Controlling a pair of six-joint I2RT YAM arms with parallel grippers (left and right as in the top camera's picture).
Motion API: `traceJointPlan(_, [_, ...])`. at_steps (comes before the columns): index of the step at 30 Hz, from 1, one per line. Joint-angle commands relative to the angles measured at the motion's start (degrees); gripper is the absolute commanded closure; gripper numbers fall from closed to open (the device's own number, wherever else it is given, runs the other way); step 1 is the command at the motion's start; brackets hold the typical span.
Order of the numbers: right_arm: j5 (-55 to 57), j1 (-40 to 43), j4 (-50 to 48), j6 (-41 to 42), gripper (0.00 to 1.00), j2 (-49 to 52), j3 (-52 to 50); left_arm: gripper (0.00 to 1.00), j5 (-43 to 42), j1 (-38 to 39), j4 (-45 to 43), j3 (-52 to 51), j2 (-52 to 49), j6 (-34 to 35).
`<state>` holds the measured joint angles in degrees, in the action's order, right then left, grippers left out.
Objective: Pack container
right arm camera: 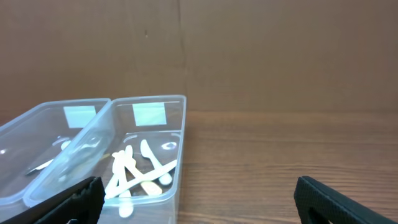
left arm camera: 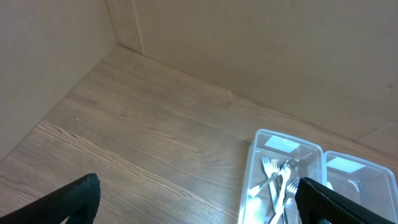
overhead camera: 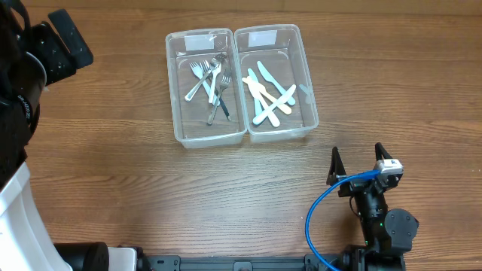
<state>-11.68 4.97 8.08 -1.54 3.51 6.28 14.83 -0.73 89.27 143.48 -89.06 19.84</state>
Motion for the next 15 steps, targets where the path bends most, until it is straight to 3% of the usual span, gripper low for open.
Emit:
traceJointPlan(1, [0.5,-1.4,-0.8,0.0,0.00,-2.4,-2.6,0.00,0.6,0.0,0.1,-0.2,0.2,1.2])
traceJointPlan(15, [0.7,-1.7,-4.6,0.0,0.00,-3.3,-5.9,0.00,0.6,0.0,0.1,-0.2,0.2,1.2])
